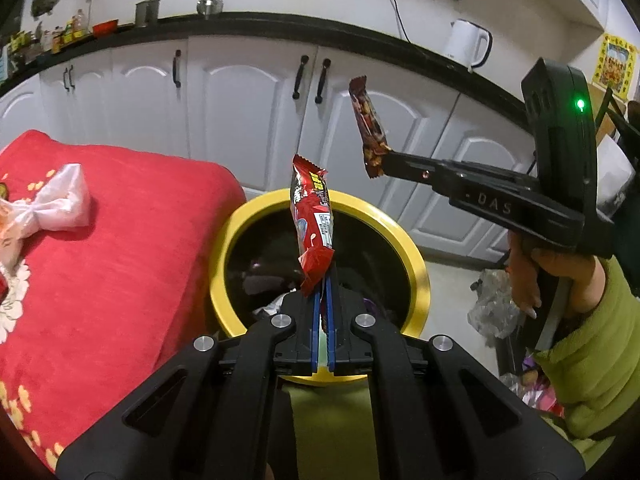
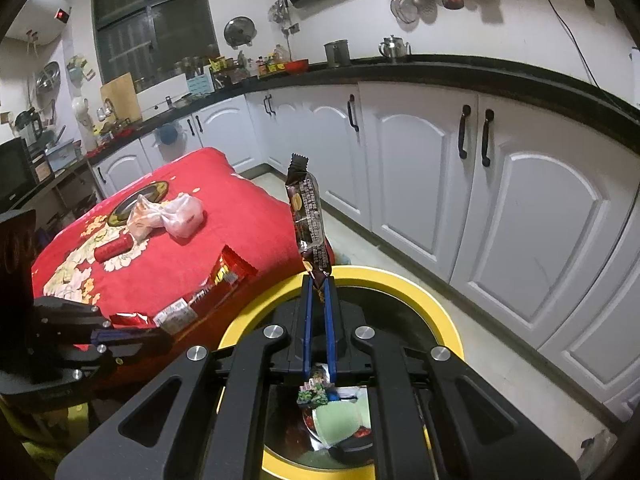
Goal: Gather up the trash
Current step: 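Lift the red wrapper and chocolate bar and carry them over the yellow bin, then open both tools to drop the red wrapper and chocolate bar into the bin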
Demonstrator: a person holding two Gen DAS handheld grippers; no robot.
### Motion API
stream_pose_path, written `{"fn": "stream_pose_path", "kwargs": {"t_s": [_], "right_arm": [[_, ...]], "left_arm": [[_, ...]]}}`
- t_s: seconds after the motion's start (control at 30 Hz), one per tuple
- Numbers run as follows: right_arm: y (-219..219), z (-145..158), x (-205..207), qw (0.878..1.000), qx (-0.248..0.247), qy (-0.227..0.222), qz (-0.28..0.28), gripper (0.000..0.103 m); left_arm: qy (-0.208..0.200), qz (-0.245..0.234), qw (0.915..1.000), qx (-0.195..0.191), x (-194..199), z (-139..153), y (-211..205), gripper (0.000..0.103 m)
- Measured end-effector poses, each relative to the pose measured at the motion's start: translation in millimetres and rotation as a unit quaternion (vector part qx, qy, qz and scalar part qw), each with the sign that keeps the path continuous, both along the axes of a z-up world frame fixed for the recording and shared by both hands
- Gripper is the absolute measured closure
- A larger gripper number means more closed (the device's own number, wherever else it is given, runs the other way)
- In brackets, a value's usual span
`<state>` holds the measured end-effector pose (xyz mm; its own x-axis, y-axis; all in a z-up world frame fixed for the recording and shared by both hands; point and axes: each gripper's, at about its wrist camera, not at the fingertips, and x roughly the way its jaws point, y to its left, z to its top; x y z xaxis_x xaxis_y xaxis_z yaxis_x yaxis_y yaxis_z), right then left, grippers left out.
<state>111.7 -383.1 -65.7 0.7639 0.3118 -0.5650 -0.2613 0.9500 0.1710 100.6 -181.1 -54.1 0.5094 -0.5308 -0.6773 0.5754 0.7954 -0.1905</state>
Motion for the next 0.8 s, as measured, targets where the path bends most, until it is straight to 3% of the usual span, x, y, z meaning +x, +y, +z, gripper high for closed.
{"fn": "stream_pose_path", "kwargs": {"t_s": [0.6, 0.67, 0.77, 0.8], "right_arm": [[-22.9, -25.9, 7.0, 0.999, 0.018, 0.041, -0.008, 0.096], [-25.2, -27.1, 7.2, 0.999, 0.021, 0.043, -0.011, 0.089], [-30.3, -28.3, 7.1, 0.999, 0.029, 0.043, -0.015, 0.080], [-31.8, -28.9, 7.0, 0.998, 0.031, 0.044, -0.017, 0.079]], "left_arm": [[0.027, -0.016, 0.9992, 0.022, 6.6, -21.5, -25.3, 0.101], [0.029, -0.014, 0.9992, 0.023, 8.6, -23.0, -26.2, 0.100], [0.031, -0.007, 0.9992, 0.024, 11.1, -24.7, -25.7, 0.087], [0.033, -0.005, 0.9992, 0.023, 11.8, -25.5, -25.0, 0.078]]}}
